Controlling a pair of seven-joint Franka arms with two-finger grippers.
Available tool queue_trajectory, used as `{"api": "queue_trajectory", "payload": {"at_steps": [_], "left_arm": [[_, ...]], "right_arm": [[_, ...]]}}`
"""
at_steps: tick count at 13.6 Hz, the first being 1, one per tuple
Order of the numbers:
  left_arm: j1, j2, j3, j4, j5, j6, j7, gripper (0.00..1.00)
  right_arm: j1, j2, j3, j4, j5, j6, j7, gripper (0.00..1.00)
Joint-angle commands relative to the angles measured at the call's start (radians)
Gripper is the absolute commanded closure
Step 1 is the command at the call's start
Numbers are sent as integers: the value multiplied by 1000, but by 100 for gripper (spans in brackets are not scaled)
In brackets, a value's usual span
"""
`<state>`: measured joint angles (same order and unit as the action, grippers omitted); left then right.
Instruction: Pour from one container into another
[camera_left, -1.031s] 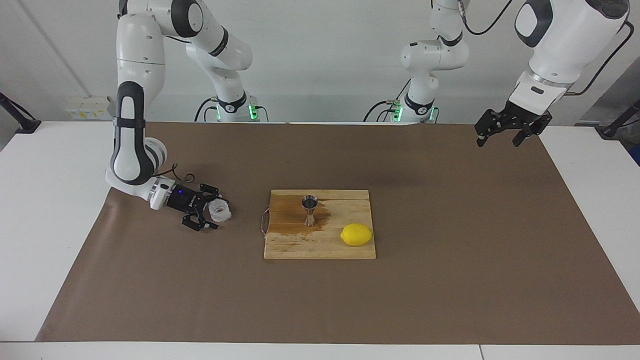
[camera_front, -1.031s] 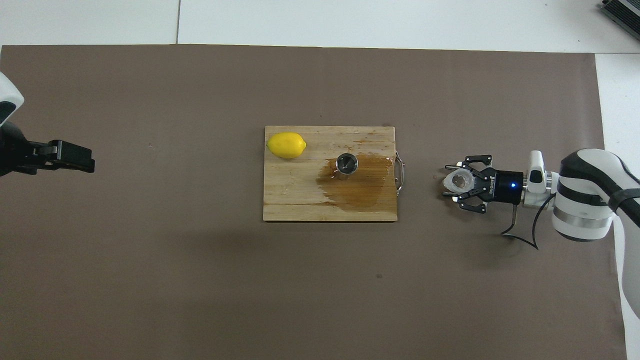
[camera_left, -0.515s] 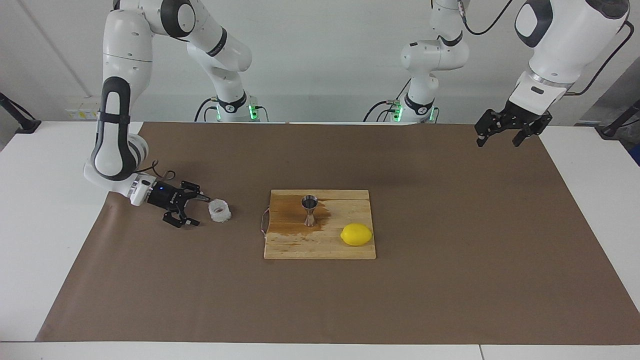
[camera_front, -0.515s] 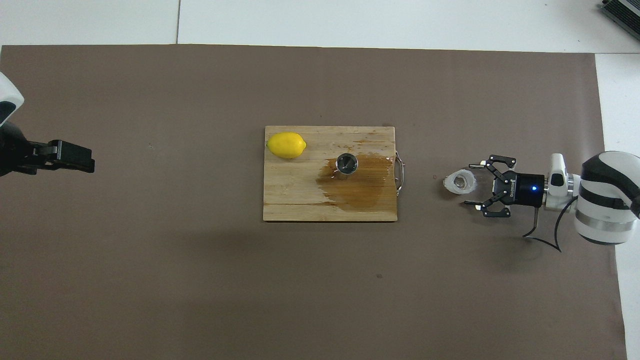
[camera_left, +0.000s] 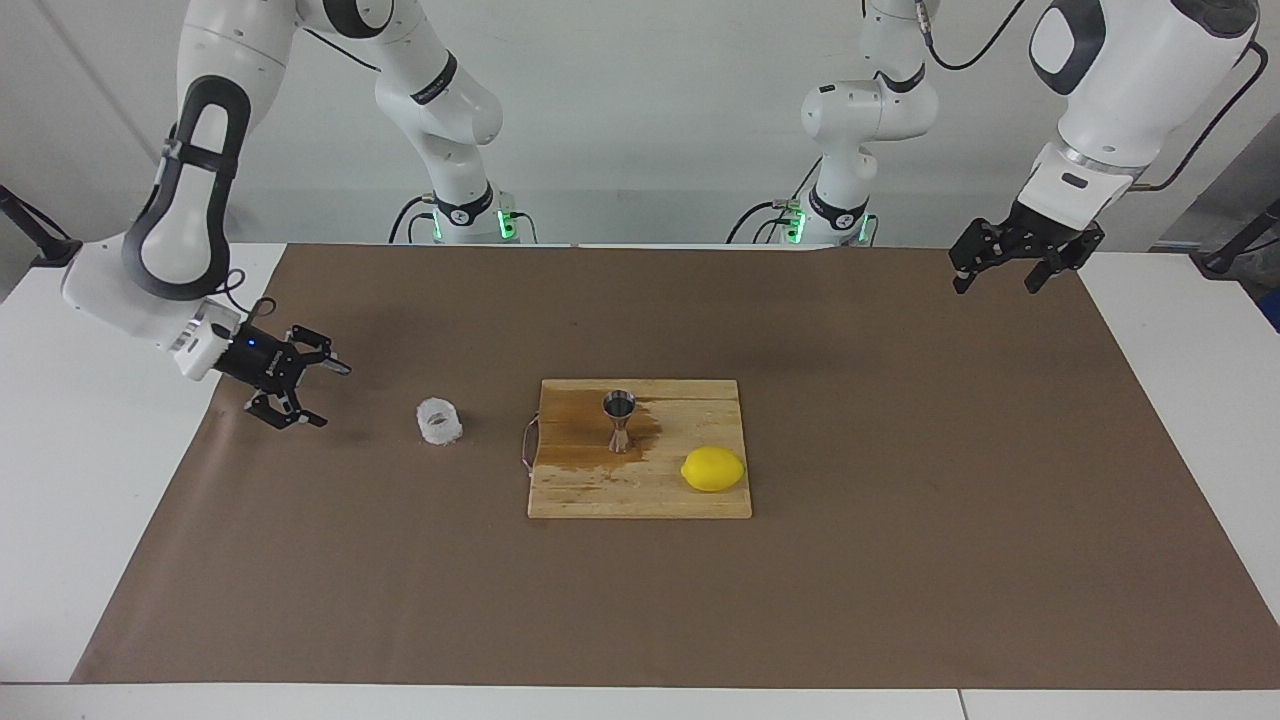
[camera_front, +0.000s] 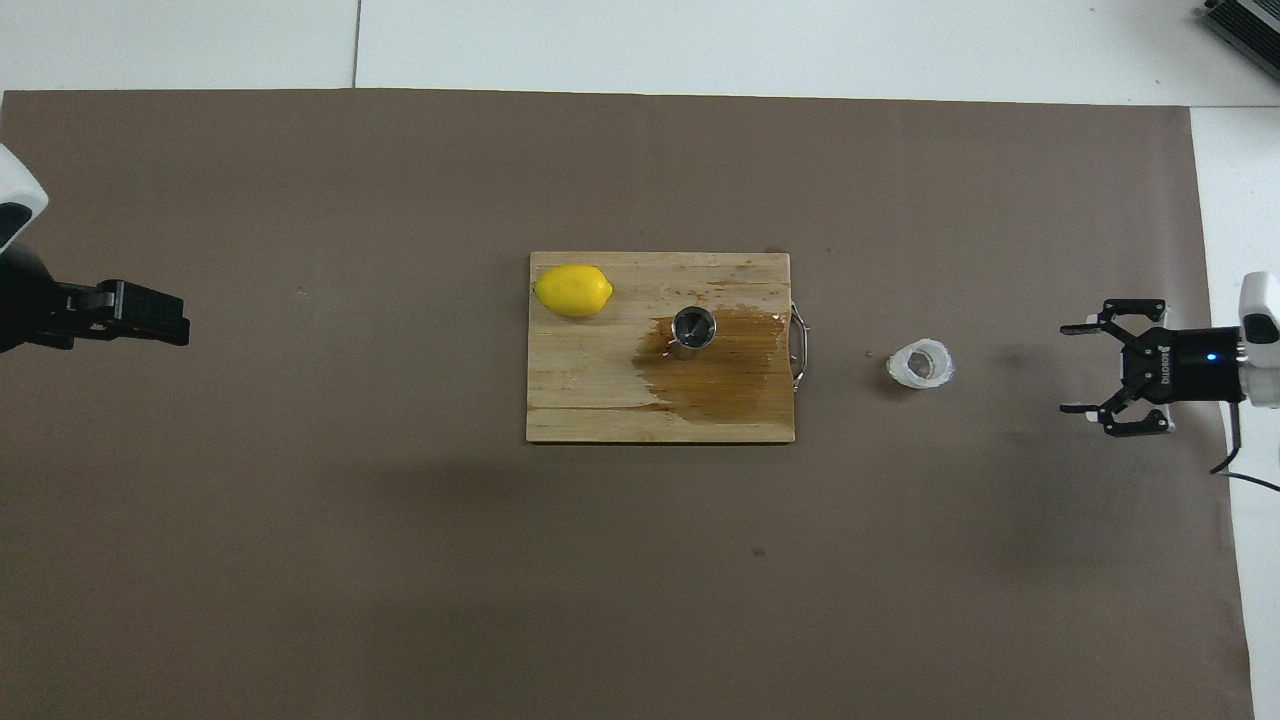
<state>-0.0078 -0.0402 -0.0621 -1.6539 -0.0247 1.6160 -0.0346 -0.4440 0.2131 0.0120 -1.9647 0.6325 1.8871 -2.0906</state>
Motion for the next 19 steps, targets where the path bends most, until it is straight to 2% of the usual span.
{"api": "queue_trajectory", "payload": {"at_steps": [1, 3, 7, 9, 12, 14, 17, 19], "left_arm": [[9, -12, -4, -10, 6, -7, 10, 0], [9, -12, -4, -10, 6, -8, 10, 0], [9, -12, -4, -10, 6, -5, 10, 0], [9, -12, -4, -10, 6, -10, 10, 0], [9, -12, -4, -10, 6, -8, 10, 0], [9, -12, -4, -10, 6, -8, 10, 0], [9, -12, -4, -10, 6, -8, 10, 0], [9, -12, -4, -10, 6, -8, 10, 0]], "right_arm": [[11, -90, 5, -22, -115, -2, 240, 0], [14, -98, 14, -11, -142, -5, 422, 0], [118, -101, 17, 21, -247, 33, 792, 0], [189, -103, 17, 47, -357, 66, 988, 0], [278, -136, 17, 53, -445, 53, 1324, 0], [341, -153, 17, 53, -561, 47, 1571, 0], [441, -169, 17, 58, -651, 11, 1915, 0], [453, -182, 19, 111, -665, -87, 2055, 0]]}}
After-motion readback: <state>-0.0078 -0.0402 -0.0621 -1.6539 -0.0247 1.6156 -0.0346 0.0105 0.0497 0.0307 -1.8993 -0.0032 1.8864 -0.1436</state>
